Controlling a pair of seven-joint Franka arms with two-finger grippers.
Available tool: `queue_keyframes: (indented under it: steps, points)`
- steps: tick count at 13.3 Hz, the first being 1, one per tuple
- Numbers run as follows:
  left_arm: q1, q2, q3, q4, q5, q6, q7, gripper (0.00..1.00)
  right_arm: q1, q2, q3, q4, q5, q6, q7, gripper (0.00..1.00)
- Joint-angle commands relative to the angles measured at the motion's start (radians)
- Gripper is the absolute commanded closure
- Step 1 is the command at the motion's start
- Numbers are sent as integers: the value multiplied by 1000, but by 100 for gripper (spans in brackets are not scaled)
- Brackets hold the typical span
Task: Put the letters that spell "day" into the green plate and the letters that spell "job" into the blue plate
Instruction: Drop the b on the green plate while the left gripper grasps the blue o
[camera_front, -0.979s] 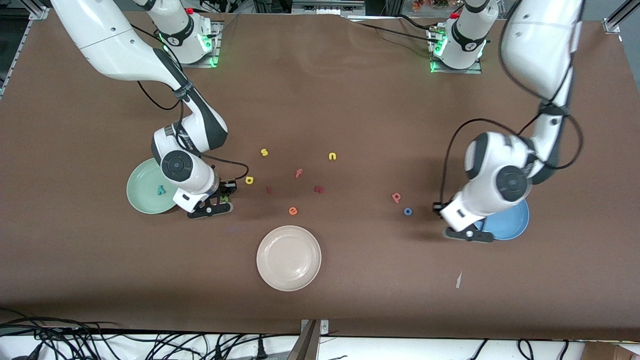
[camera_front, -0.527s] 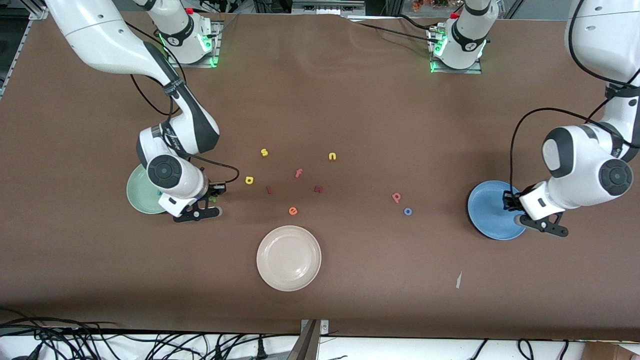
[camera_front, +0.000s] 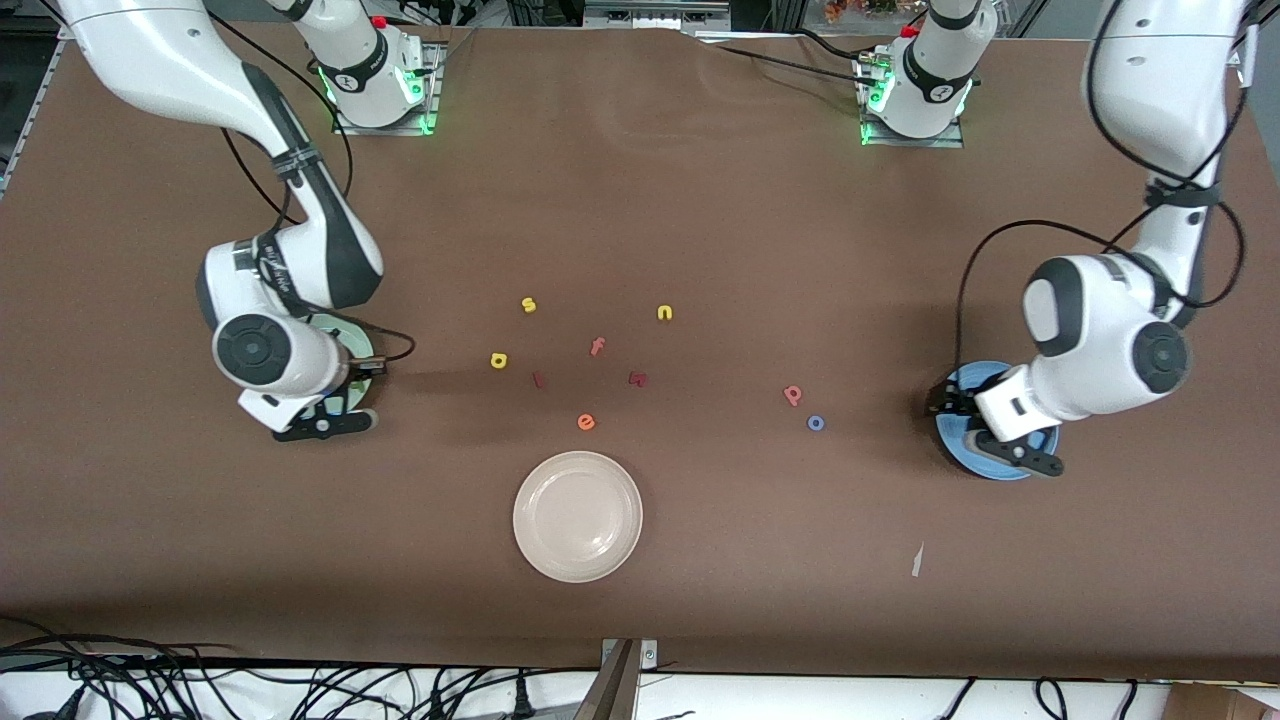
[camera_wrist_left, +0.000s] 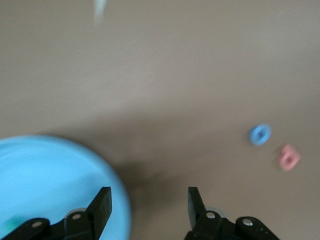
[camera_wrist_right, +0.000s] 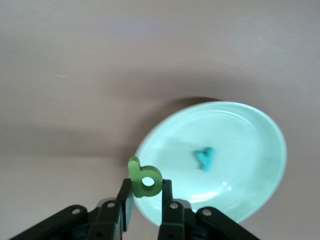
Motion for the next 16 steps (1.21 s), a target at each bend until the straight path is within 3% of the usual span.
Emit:
queue_keyframes:
  steps: [1,3,7,9,10,12,16]
  points:
    - [-96,69,8,14,-55,91,-70,31,-87,15,5,-7,-5,-11,-90,86]
    - [-155,91,8,15,-53,95,-171,31,-106,21,7,-5,-5,-11,-95,0]
    - [-201,112,8,15,-41,139,-262,31,-80,-3,28,-4,115,-12,-11,0]
    - [-218,115,8,14,-41,139,-262,34,-80,-3,85,-4,117,-3,95,0]
    - [-222,120,8,14,-41,139,-262,44,-78,-2,120,-4,117,2,167,0]
    - [-244,135,8,14,-41,147,-268,52,-73,1,175,-8,115,23,264,0]
    - [-253,146,8,12,71,178,-339,50,8,7,197,-37,114,135,489,0]
